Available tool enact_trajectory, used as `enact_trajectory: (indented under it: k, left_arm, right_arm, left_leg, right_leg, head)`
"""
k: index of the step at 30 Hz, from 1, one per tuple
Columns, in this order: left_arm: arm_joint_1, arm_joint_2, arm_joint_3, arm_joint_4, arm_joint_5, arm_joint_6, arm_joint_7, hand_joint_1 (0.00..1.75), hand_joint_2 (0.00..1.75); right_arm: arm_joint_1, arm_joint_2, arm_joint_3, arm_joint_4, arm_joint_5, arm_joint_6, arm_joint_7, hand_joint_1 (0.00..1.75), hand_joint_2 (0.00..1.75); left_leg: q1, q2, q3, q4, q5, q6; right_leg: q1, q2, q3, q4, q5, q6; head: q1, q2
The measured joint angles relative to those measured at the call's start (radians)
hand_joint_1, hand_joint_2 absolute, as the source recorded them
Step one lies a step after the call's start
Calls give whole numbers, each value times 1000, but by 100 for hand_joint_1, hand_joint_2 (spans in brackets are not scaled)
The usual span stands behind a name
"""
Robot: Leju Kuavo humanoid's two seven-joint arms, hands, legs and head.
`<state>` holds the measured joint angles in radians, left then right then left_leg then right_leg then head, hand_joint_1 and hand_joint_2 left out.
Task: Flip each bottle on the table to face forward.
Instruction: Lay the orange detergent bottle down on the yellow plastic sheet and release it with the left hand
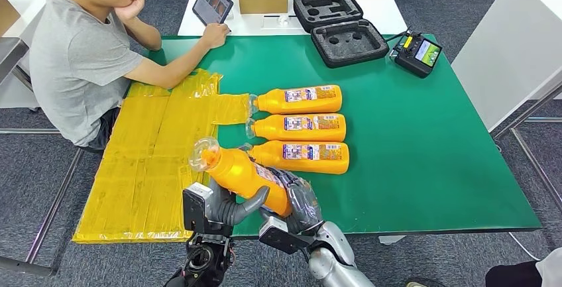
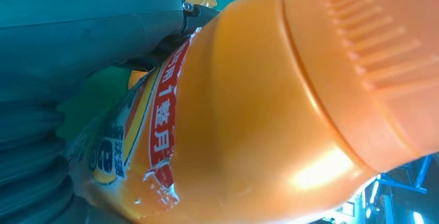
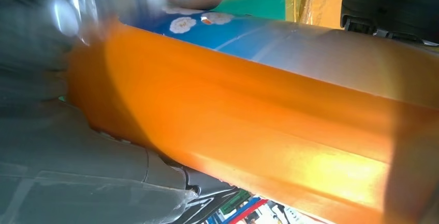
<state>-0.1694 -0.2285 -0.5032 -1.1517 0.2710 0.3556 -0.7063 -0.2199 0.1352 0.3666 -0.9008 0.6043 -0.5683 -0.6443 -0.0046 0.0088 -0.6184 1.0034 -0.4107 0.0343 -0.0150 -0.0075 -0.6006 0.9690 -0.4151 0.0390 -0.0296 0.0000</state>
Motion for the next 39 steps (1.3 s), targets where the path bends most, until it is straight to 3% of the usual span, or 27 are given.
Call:
enact_trajectory:
  k: [3, 6, 7, 39]
  left_arm:
    - [-2, 0, 0, 1, 7, -15, 1, 175, 175]
    - [-7, 0, 0, 6, 28, -40, 7, 175, 175]
    - [-9, 0, 0, 7, 36, -50, 11, 175, 175]
    - [-30, 8, 13, -25, 140, -187, 111, 175, 175]
  right_arm:
    - [1, 0, 0, 0, 3, -5, 1, 67, 175]
    - [2, 0, 0, 0, 13, -13, 8, 10, 175]
    - [2, 0, 0, 0, 18, -15, 11, 2, 175]
    - [-8, 12, 3, 37, -49, 9, -23, 0, 175]
  left_leg:
    - [0, 0, 0, 0, 0, 0]
    - [0, 0, 0, 0, 0, 0]
    - [0, 0, 0, 0, 0, 0]
    - [0, 0, 0, 0, 0, 0]
  right_leg:
    - [0, 0, 0, 0, 0, 0]
    - [0, 0, 0, 0, 0, 0]
    - [0, 0, 0, 0, 0, 0]
    - [0, 0, 0, 0, 0, 0]
  head:
    - [0, 0]
    - [0, 0]
    - [0, 0]
    - [0, 0]
